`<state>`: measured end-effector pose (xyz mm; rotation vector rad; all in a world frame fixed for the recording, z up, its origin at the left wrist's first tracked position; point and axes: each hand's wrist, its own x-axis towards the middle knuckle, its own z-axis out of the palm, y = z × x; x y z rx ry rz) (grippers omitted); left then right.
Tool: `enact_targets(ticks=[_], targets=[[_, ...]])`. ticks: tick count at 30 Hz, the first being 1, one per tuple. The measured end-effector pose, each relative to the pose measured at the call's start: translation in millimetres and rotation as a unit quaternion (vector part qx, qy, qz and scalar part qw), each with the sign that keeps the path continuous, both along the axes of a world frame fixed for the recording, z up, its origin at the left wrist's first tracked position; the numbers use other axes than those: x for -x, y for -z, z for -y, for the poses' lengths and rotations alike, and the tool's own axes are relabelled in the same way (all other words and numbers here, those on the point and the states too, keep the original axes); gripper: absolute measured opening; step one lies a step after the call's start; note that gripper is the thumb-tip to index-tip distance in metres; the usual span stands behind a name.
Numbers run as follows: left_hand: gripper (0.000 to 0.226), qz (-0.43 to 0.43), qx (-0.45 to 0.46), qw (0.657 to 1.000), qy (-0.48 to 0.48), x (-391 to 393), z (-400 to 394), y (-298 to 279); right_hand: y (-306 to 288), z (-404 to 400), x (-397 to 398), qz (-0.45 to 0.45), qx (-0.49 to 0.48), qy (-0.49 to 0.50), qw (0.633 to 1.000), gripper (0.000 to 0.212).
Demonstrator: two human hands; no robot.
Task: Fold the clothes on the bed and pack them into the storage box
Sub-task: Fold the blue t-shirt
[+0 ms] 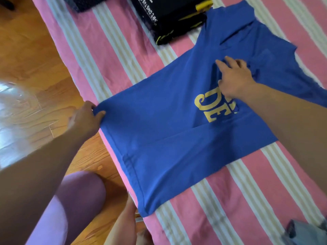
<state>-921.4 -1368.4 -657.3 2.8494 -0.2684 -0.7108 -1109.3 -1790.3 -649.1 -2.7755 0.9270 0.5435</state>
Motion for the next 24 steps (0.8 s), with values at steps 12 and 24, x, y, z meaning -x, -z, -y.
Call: enact_targets(ticks=[12, 24], targets=[[0.043, 0.090, 0.061, 0.964, 0.241, 59, 27, -21, -5, 9, 16, -0.006, 0.028, 0.106, 0.994, 0.065], [0.025, 0.021, 0.070, 0.974, 0.216, 124, 3, 2, -1, 82, 22, -0.101, 0.040, 0.028, 0.994, 0.063]])
